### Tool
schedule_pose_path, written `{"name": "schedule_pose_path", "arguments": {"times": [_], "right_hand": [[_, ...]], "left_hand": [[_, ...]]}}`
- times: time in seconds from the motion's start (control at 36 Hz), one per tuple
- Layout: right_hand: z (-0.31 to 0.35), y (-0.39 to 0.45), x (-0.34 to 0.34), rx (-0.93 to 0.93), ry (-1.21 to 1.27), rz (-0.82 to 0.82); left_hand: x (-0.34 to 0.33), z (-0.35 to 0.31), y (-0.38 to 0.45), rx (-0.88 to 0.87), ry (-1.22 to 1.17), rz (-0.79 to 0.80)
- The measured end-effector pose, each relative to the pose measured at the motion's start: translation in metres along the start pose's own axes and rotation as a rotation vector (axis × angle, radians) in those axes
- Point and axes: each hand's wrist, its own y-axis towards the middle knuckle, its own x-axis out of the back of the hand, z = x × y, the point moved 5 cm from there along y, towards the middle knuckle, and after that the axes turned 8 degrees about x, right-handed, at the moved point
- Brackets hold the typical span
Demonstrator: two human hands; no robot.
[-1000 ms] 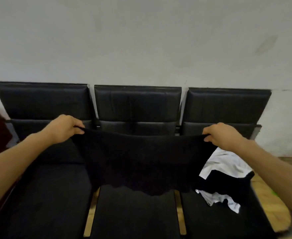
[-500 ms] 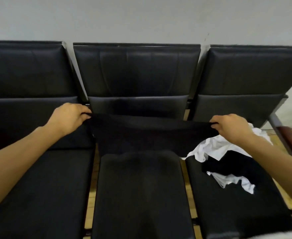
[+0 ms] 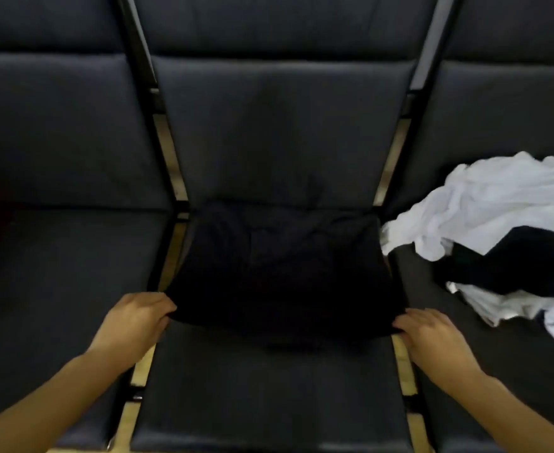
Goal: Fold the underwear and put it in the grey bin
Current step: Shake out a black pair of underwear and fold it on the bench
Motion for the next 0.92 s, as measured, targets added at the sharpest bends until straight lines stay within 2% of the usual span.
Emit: {"name": "schedule_pose_path", "arguments": {"times": [0.06,0.08,0.14,0.19,0.31,0.39,0.44,0.56,0.64,0.75,0.92], "right_hand": [[0.006,-0.014,-0.017,-0.032,0.054,0.116],[0.012,-0.023,-0.039,-0.022,0.056,0.099],[0.023,-0.045,-0.080,-0.033,0.100,0.214],[0.033,-0.064,-0.100,0.032,0.108,0.249],[0.040,-0.085,-0.090,0.081,0.119,0.184],[0.032,-0.069,-0.065,-0.038,0.261,0.215],[0.021,-0.051,-0.047,-0.120,0.314,0.291],[-0.010,-0.004,-0.016,-0.169,0.356,0.175],[-0.035,0.037,-0.005,-0.233,0.341,0.150],[-0.065,0.098,-0.005,-0.327,0.347,0.139],[-0.097,0.160,-0.028,-0.427,0.366,0.122]], "left_hand": [[-0.016,-0.002,-0.017,0.004,-0.021,0.046],[-0.035,-0.001,-0.032,0.018,-0.014,0.053],[-0.065,-0.004,-0.061,0.085,-0.006,0.133],[-0.083,-0.003,-0.086,0.103,-0.011,0.171],[-0.092,-0.001,-0.113,0.199,-0.089,0.299],[-0.077,0.004,-0.105,0.314,-0.170,0.360],[-0.062,0.007,-0.087,0.322,-0.221,0.350],[-0.030,0.016,-0.033,0.424,-0.409,0.328],[-0.022,0.027,0.011,0.503,-0.577,0.320],[-0.034,0.053,0.075,0.601,-0.714,0.286],[-0.069,0.073,0.151,0.652,-0.779,0.282]]}}
